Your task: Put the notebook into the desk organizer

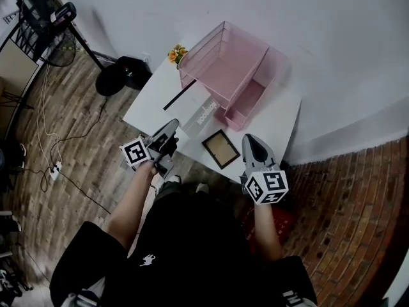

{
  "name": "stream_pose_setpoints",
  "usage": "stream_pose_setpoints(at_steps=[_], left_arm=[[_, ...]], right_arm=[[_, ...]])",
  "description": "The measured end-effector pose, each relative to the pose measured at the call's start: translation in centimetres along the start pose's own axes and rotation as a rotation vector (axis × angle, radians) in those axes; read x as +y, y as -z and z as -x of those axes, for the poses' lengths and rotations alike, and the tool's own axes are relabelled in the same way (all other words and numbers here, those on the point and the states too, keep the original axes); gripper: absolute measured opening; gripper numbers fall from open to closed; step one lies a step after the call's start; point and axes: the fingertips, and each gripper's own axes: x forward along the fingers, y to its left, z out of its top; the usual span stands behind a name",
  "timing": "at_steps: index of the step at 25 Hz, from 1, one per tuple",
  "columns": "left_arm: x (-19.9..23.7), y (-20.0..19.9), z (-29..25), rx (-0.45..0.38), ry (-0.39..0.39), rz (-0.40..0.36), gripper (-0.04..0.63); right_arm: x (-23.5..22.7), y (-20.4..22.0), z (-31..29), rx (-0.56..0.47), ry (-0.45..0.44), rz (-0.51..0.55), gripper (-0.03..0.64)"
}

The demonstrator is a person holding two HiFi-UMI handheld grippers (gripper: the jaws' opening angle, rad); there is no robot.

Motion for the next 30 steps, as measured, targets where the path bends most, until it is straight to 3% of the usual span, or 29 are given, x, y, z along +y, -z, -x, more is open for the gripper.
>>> stream_pose_setpoints(at_steps=[8,13,16,20,22,30], left_arm=[[0.5,-4.1,-1.5,-0.009,0.127,0.128,0.009],[2.4,-4.8,-2.2,0.039,0.108,0.137,0.009],[4.3,-4.2,-2.5,0.066,0.048,0.124,0.009],[8.4,-3.5,-2.3,0.119,-0.155,0.004,0.009],[9.4,-3.3,-2.4,0.125,-0.218,-0.025,0.009],[10.4,-2.5,-3.7,0.081,-0.347,-0.057,0.009]], right_arm=[[1.5,-1.2,-1.1,-0.011,0.103,0.002,0.003],[2.4,-1.5,-2.0,-0.006,0.142,0.005,0.003],[2.9,-1.7,-2.5,-0.005,0.156,0.008,0.003],[3.5,-1.7,-3.3,0.002,0.161,0.012,0.003],[3.7,-1.6,-3.7,0.008,0.158,0.015,0.003],[3.9,-1.6,-4.5,0.024,0.151,0.026,0.003]])
